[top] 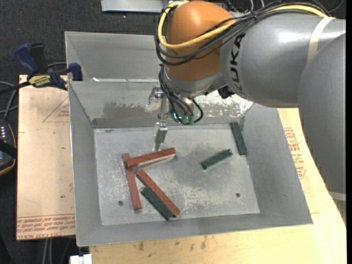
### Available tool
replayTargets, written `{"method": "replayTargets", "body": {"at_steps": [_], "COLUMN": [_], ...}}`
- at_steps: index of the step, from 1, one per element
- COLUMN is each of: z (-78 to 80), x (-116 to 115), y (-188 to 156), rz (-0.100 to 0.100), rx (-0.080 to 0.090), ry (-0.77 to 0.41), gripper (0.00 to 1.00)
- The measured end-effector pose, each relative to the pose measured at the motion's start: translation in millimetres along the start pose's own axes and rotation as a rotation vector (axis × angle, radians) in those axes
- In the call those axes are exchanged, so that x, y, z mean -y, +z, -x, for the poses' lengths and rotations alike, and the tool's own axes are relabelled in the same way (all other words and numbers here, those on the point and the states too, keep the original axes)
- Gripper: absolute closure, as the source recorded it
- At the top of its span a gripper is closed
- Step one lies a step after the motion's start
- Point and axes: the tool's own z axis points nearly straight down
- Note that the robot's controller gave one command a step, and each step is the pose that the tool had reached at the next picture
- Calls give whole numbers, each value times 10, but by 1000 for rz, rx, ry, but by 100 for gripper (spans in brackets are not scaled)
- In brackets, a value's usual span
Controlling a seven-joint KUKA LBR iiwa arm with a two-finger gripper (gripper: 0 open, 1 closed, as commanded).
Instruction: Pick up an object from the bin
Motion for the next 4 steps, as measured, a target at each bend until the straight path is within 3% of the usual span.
{"method": "replayTargets", "body": {"at_steps": [1, 2, 3, 4], "z": [16, 6, -52, -44], "x": [9, 126, 222, 309], "y": [-50, 534, 797, 852], "rz": [1, 0, -1, -1], "rx": [8, 12, 4, 9], "ry": [3, -88, -126, -278], "gripper": [0, 0, 0, 0]}}
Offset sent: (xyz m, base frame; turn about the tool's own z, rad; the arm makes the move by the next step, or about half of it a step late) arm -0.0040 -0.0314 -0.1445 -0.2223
